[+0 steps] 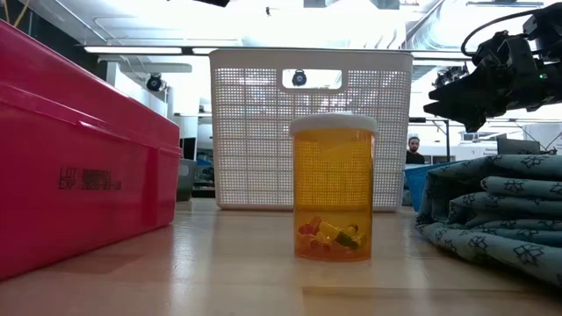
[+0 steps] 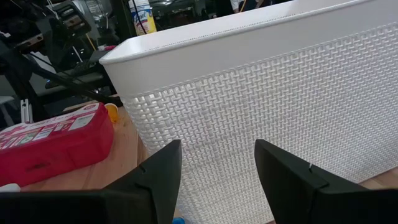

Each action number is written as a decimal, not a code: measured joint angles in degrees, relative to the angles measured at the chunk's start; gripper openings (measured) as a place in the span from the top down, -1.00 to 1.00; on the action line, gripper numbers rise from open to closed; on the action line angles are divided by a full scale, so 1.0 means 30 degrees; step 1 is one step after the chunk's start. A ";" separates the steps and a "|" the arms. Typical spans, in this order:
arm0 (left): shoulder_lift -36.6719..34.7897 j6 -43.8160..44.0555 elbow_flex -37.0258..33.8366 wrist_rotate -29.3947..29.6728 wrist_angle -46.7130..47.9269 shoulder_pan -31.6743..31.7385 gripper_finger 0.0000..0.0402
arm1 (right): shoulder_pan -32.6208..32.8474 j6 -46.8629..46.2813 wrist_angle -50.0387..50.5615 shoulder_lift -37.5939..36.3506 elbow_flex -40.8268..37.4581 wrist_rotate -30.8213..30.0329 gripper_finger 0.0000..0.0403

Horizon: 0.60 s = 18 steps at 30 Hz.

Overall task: Pick & place medical supplies in basket/bin
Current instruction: Put the black bandage into the black bin

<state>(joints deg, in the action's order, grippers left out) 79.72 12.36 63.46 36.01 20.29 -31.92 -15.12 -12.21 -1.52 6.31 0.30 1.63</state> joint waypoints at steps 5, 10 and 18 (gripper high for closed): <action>0.0000 0.0000 0.0000 -0.0001 0.0000 0.0000 -0.07 | -0.0006 0.0000 -0.0003 0.0002 0.0003 0.0000 0.05; 0.0000 0.0007 0.0000 0.0000 -0.0001 0.0000 -0.07 | 0.0001 -0.0544 -0.0237 0.0006 0.0000 0.0073 0.05; 0.0000 0.0007 0.0000 -0.0001 -0.0007 0.0000 -0.07 | -0.0003 -0.0411 -0.0864 -0.0001 0.0000 0.0066 0.05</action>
<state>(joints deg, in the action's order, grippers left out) 79.72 12.38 63.46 36.01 20.27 -31.92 -15.13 -13.44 -4.11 6.31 0.30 1.83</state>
